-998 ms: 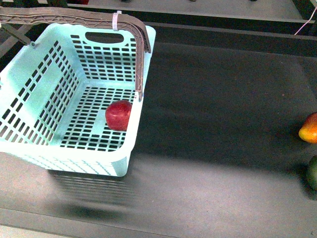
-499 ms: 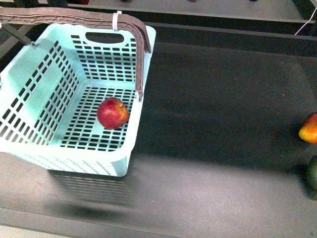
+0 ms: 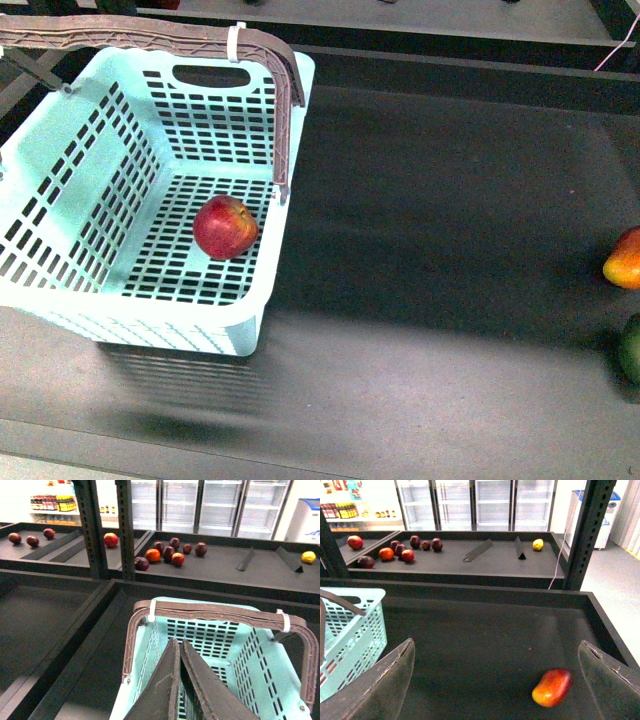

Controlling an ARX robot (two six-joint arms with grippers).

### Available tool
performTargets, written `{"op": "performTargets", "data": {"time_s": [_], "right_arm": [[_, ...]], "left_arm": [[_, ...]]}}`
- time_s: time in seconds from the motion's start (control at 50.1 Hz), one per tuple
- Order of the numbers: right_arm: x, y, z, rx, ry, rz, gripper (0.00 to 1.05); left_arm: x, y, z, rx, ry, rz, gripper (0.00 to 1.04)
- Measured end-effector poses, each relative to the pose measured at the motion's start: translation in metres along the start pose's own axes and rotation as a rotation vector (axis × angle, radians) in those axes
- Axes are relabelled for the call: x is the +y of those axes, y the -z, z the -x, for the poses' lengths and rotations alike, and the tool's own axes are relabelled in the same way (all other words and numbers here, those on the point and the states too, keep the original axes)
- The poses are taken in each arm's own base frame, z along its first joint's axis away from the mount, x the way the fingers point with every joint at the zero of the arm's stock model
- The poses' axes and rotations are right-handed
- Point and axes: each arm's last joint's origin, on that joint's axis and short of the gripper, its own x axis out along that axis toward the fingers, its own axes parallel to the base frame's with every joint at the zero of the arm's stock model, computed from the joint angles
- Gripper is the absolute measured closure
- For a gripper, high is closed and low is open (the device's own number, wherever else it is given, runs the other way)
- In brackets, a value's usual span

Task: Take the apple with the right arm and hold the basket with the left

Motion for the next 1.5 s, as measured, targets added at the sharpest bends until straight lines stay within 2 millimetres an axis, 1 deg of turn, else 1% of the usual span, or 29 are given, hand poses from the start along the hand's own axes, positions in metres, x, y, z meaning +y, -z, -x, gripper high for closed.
{"op": "performTargets", "data": {"time_s": [0.1, 0.2, 0.24, 0.299, 0.799, 1.497], "right_arm": [[0.000, 0.000, 0.000, 0.000, 0.000, 0.000, 0.09], [0.000, 0.000, 0.000, 0.000, 0.000, 0.000, 0.09], [0.000, 0.000, 0.000, 0.000, 0.000, 0.000, 0.09], [0.000, 0.000, 0.000, 0.000, 0.000, 0.000, 0.09], [0.000, 0.000, 0.000, 0.000, 0.000, 0.000, 0.09], [0.000, 0.000, 0.000, 0.000, 0.000, 0.000, 0.09]], "left_arm": [[0.007, 0.002, 0.007, -0.002, -0.023, -0.001, 1.01], [0.008, 0.005, 0.016, -0.002, -0.019, -0.002, 1.01], [0.008, 0.009, 0.019, -0.019, -0.020, -0.002, 1.01], [0.008, 0.016, 0.024, 0.002, -0.021, -0.002, 1.01], [0.008, 0.008, 0.045, -0.023, -0.020, -0.003, 1.01], [0.007, 0.008, 0.061, -0.025, -0.021, -0.003, 1.01]]}}
